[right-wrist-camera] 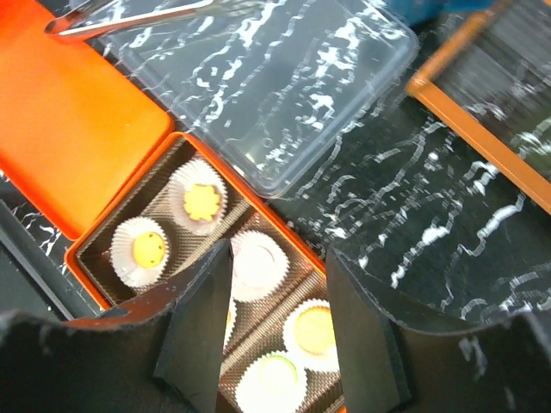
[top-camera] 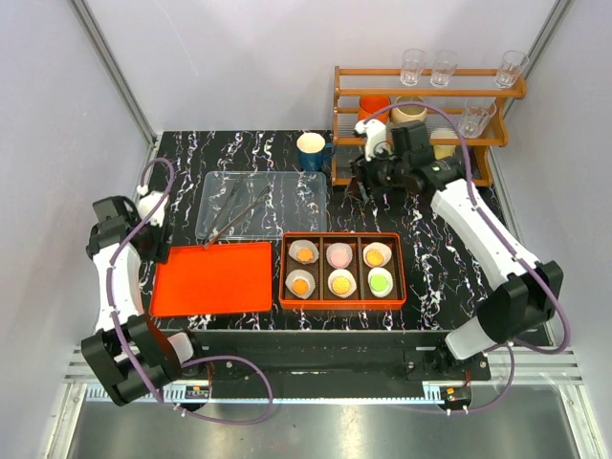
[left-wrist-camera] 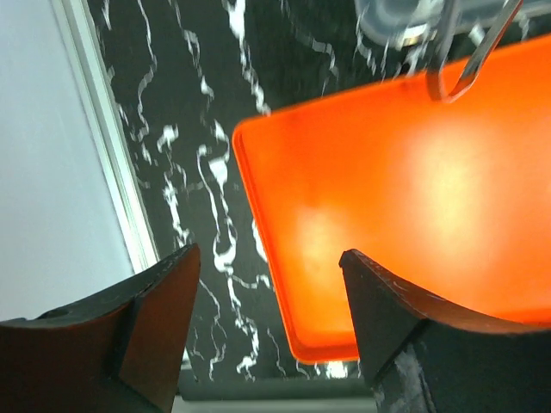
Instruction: Pack the cookies
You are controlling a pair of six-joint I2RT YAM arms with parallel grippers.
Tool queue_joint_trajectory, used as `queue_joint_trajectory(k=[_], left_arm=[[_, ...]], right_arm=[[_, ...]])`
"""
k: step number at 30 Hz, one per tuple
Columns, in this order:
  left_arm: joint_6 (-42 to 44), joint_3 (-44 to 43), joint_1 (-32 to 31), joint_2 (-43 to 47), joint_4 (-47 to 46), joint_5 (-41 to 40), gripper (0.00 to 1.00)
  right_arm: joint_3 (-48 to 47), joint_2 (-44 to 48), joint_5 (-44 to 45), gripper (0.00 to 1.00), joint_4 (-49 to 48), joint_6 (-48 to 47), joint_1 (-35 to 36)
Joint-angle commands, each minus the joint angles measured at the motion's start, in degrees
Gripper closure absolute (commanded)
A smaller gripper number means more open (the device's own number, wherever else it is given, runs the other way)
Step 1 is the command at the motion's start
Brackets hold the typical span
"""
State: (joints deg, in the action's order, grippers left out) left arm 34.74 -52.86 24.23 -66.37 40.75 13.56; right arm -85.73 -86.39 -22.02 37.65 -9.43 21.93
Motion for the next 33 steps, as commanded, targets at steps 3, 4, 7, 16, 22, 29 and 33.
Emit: queue_joint_trajectory(k=[3, 4, 7, 16, 22, 29, 33], left_arm=[[7.44, 3.99, 8.28, 1.6, 4.42, -0.21, 0.29], [7.97, 4.86, 8.73, 1.51, 4.25, 0.41, 0.29], [7.71, 6.01, 9.26, 1.07, 3.98, 1.29, 0.29], [7.97, 9.52, 9.26, -1.74, 0.56, 0.77, 0.29], [8.41, 10.67, 9.17, -6.4, -3.57, -0.02, 0.3], [9.38, 10.41, 9.43, -13.16, -6.91, -1.35, 0.34], [9.82, 9.53, 9.52, -14.75, -7.09, -1.34, 0.36]], right_arm=[[-7.86, -8.08, 2.07, 0.44, 3.74, -3.31, 8.64], [-9.61, -9.83, 1.9, 0.44, 3.92, -3.31, 9.96], [-12.69, -12.56, 0.67, 0.44, 4.28, -2.79, 11.72], [-15.78, -16.79, 1.19, 0.44, 4.1, -2.43, 15.94], [-17.36, -18.72, 2.07, 0.44, 4.63, -2.35, 18.32], [-17.36, -19.34, 2.6, 0.45, 4.45, -2.17, 19.2], [-16.14, -19.17, 2.68, 0.45, 3.84, -1.91, 19.38]])
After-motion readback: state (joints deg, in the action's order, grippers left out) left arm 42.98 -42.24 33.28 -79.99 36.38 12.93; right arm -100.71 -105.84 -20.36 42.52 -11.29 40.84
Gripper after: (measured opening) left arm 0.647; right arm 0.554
